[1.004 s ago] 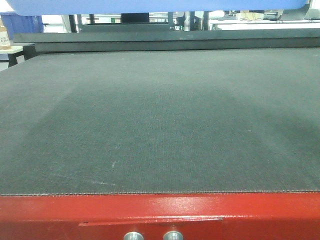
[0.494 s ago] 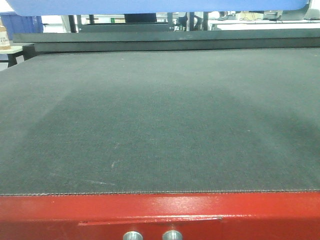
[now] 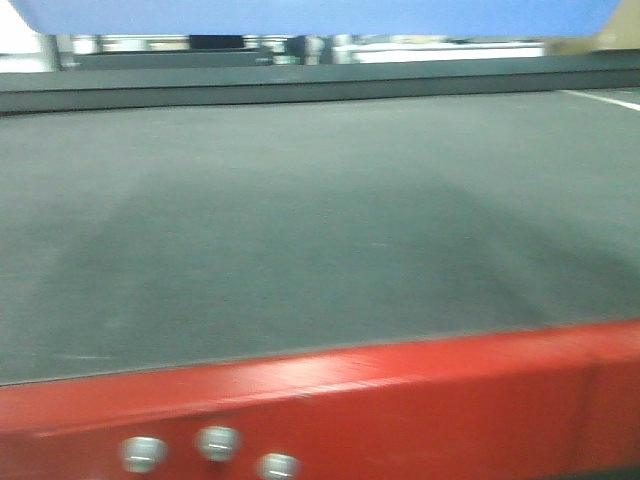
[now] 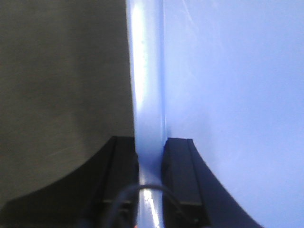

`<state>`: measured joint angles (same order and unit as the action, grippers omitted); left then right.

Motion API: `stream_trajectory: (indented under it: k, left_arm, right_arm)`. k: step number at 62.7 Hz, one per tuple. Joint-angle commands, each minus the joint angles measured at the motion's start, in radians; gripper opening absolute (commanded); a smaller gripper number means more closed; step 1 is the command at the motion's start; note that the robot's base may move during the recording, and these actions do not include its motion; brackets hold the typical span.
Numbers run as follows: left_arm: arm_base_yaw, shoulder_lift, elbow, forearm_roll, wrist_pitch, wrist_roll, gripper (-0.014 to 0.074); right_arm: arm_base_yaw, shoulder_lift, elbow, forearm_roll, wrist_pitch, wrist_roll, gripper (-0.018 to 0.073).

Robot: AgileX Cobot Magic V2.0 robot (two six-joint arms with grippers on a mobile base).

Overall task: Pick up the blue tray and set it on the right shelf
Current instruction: 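Drive the base away from the bench carrying the tray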

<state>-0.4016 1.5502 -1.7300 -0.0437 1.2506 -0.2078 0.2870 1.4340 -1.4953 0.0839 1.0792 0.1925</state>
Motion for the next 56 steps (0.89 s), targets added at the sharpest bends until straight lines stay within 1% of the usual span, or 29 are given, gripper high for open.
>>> stream_trajectory:
  k: [1,4,16,56]
  left_arm:
    - [-0.003,-0.036,-0.026,0.014,0.086,0.026,-0.0048]
    - [-0.003,-0.036,-0.026,-0.002,0.086,0.026,-0.0048]
    - [-0.003,-0.036,-0.026,-0.013,0.086,0.026,-0.0048]
    - [-0.003,-0.036,-0.026,-0.013,0.086,0.026,-0.0048]
  right_arm:
    - [-0.009,-0.031,-0.025,-0.063,-0.024,-0.032,0.0055]
    - [-0.009,-0.029,-0.025,-0.063,-0.024,-0.032,0.0055]
    - [-0.009,-0.026,-0.025,-0.063,-0.024,-0.032,0.0055]
    - [-0.009,-0.026,-0.025,-0.063,-0.024,-0.032,0.0055]
